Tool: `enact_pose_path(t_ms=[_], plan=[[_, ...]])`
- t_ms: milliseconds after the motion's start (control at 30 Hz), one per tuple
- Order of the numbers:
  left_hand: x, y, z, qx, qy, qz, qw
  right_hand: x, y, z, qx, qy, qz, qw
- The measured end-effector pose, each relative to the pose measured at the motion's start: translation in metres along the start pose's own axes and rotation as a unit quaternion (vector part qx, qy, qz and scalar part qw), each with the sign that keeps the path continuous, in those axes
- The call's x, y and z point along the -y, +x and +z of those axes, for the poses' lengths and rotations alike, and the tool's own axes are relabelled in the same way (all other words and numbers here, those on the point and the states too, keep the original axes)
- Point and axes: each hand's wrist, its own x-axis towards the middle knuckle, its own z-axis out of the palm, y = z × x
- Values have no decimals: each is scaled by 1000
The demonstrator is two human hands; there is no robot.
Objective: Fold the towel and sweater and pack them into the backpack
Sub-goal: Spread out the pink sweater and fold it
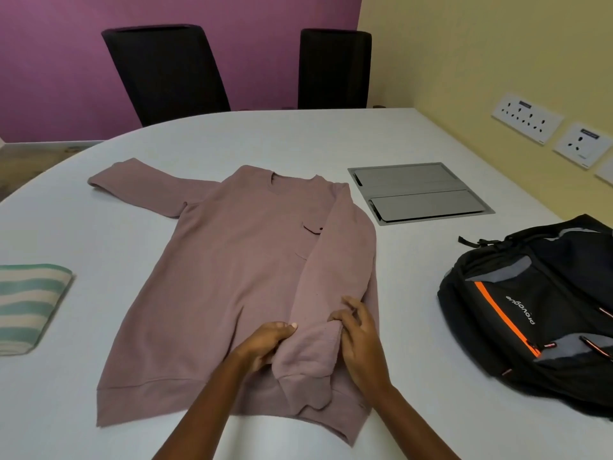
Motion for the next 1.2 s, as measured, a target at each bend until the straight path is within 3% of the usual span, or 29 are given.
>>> enact_pose_path(t_ms=[100, 233, 367, 467, 633, 733, 867, 1000, 1100, 1200], plan=[[7, 2, 6, -4, 15, -15, 1000, -11, -11, -2, 18, 3, 15, 1000], [17, 6, 4, -50, 102, -23, 993, -22, -37, 8, 54, 39, 132, 989], [14, 2, 2, -22, 124, -78, 989, -16, -49, 10, 58, 85, 218, 970], [15, 4, 2, 17, 153, -105, 983, -9, -41, 13, 50, 159, 295, 941], [17, 5, 7, 67, 91, -156, 981, 0, -27, 6, 33, 334, 394, 856], [19, 5, 6, 70, 120, -169, 976, 2, -28, 0, 26, 281, 357, 890], [11, 0, 13, 56, 243, -152, 957, 0, -42, -6, 93, 86, 309, 943], [4, -1, 31, 24, 335, -104, 936, -4, -49, -9, 148, -2, 289, 946], [6, 2, 37, -35, 397, -34, 917, -3, -47, -10, 136, -1, 271, 953], [7, 5, 36, -49, 406, -25, 912, -7, -50, -10, 129, -11, 254, 959]])
